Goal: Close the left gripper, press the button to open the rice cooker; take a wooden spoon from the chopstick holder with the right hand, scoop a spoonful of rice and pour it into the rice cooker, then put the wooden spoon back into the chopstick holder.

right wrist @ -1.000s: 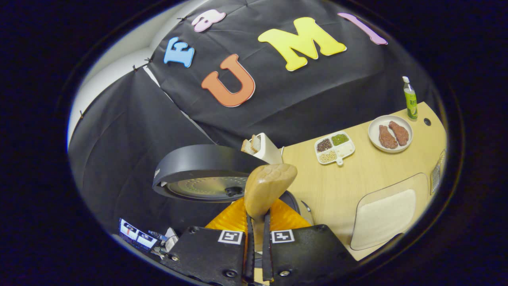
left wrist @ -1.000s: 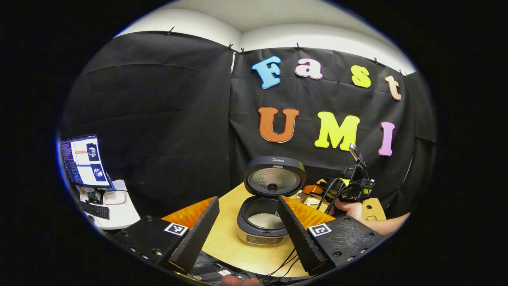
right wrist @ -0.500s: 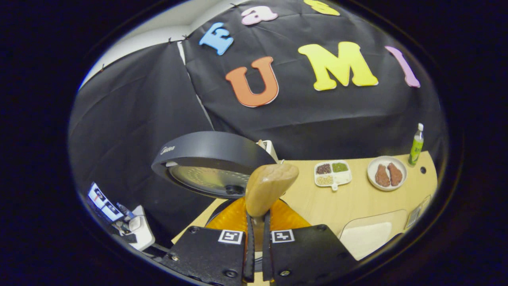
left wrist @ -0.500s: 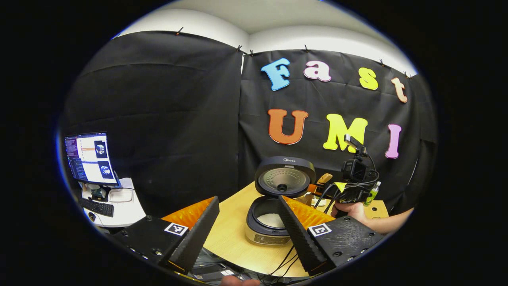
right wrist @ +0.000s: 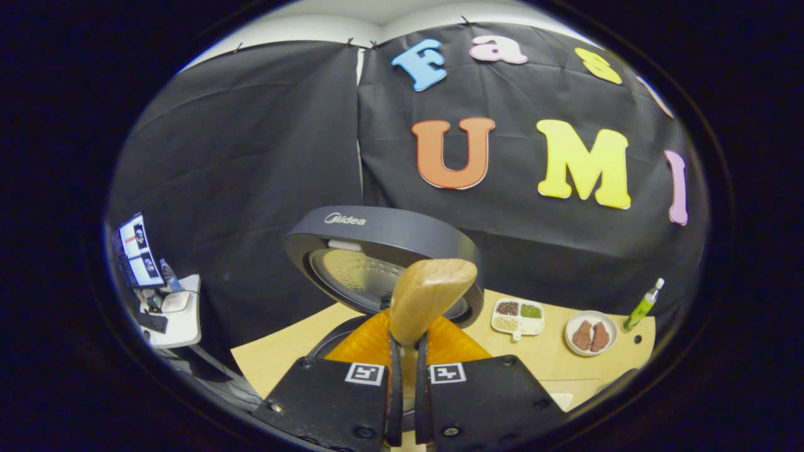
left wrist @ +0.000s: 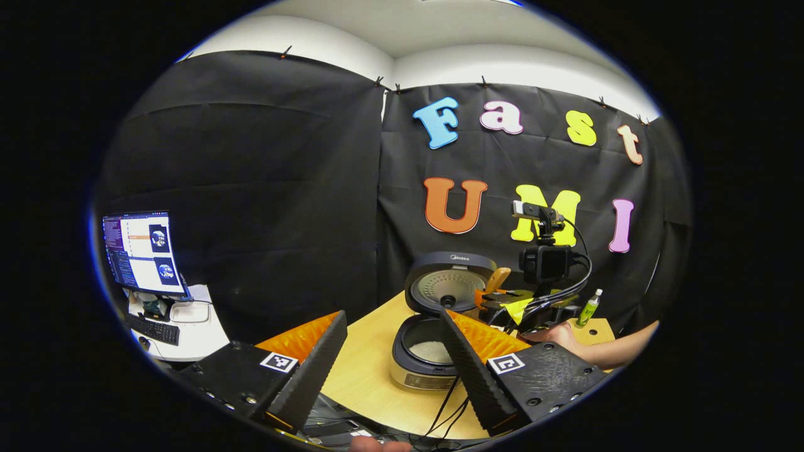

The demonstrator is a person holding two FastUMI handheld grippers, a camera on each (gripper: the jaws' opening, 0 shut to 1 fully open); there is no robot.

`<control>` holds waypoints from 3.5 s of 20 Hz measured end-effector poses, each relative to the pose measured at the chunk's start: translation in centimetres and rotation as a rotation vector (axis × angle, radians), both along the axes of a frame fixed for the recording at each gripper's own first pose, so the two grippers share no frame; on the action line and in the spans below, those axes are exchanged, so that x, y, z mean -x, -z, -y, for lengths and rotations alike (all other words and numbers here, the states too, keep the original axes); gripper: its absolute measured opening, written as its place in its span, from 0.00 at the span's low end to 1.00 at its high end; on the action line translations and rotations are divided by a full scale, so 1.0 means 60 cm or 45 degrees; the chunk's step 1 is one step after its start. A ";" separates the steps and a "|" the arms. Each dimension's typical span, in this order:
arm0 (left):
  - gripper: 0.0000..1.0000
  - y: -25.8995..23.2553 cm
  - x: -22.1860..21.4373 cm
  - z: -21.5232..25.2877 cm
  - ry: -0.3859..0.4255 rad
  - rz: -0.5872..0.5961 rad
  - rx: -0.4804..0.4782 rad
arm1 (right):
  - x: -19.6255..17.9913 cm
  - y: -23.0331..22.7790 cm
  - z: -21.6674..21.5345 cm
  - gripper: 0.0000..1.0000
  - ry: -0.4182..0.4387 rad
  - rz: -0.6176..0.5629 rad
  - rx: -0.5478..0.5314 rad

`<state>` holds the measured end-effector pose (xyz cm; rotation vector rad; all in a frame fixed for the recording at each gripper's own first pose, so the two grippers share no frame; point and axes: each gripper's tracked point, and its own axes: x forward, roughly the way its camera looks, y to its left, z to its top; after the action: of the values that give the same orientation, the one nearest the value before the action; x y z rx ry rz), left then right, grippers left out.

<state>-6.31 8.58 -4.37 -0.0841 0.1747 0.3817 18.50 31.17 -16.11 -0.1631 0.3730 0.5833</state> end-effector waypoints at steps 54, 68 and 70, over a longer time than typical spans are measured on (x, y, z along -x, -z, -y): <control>0.95 0.043 -0.249 0.210 0.431 -0.092 0.061 | -0.078 0.035 0.918 0.13 1.002 -0.215 -0.330; 0.95 0.011 -0.282 0.272 0.422 -0.117 0.071 | -0.122 0.238 0.959 0.16 0.988 -0.319 -0.280; 0.95 0.005 -0.287 0.275 0.424 -0.109 0.059 | -0.117 0.243 0.962 0.17 0.997 -0.323 -0.298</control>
<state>10.92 -7.90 -4.69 -0.0824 0.2774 0.0490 25.53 -26.57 -30.67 0.2810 0.5685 -0.1331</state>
